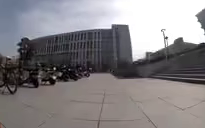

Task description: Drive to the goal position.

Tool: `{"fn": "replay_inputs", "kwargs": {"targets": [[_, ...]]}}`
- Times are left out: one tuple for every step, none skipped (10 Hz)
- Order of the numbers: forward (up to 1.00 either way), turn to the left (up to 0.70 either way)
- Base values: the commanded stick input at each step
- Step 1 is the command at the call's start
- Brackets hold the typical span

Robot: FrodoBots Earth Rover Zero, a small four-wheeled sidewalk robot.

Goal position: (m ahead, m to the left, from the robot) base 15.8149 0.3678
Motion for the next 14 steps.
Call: {"fn": "replay_inputs", "kwargs": {"targets": [[1.00, 0.00], [1.00, 0.00], [1.00, 0.00], [1.00, 0.00], [1.00, 0.00], [1.00, 0.00], [1.00, 0.00], [1.00, 0.00], [1.00, 0.00], [1.00, 0.00], [1.00, 0.00], [1.00, 0.00], [1.00, 0.00], [1.00, 0.00]]}}
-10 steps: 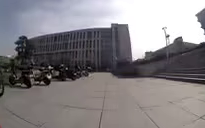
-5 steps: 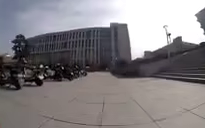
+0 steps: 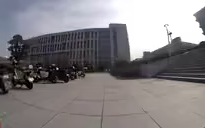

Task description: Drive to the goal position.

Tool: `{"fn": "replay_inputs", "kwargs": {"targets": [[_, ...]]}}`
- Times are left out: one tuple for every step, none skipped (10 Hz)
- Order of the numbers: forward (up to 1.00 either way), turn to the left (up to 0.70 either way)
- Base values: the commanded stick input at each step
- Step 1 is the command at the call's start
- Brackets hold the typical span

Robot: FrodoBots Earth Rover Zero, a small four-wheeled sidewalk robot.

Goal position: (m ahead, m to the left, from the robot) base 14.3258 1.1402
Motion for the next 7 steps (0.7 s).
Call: {"fn": "replay_inputs", "kwargs": {"targets": [[1.00, 0.00], [1.00, 0.00], [1.00, 0.00], [1.00, 0.00], [1.00, 0.00], [1.00, 0.00], [1.00, 0.00]]}}
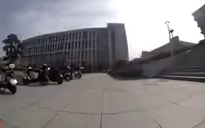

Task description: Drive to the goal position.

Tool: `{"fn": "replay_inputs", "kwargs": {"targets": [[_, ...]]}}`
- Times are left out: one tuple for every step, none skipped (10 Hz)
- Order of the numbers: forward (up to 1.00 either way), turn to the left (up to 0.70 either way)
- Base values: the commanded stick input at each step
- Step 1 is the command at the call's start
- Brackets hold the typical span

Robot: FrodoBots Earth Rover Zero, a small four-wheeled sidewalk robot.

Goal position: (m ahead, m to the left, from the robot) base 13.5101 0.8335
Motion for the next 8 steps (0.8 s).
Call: {"fn": "replay_inputs", "kwargs": {"targets": [[1.00, 0.00], [1.00, 0.00], [1.00, 0.00], [1.00, 0.00], [1.00, 0.00], [1.00, 0.00], [1.00, 0.00], [1.00, 0.00]]}}
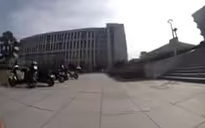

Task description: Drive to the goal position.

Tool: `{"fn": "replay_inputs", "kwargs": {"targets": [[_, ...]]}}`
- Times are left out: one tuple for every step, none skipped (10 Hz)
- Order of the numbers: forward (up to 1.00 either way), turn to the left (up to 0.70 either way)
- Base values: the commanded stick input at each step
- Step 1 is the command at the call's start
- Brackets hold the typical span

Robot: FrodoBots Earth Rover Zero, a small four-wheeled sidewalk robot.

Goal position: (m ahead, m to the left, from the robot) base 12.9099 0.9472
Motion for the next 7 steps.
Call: {"fn": "replay_inputs", "kwargs": {"targets": [[1.00, 0.00], [1.00, 0.00], [1.00, 0.00], [1.00, 0.00], [1.00, 0.00], [1.00, 0.00], [1.00, 0.00]]}}
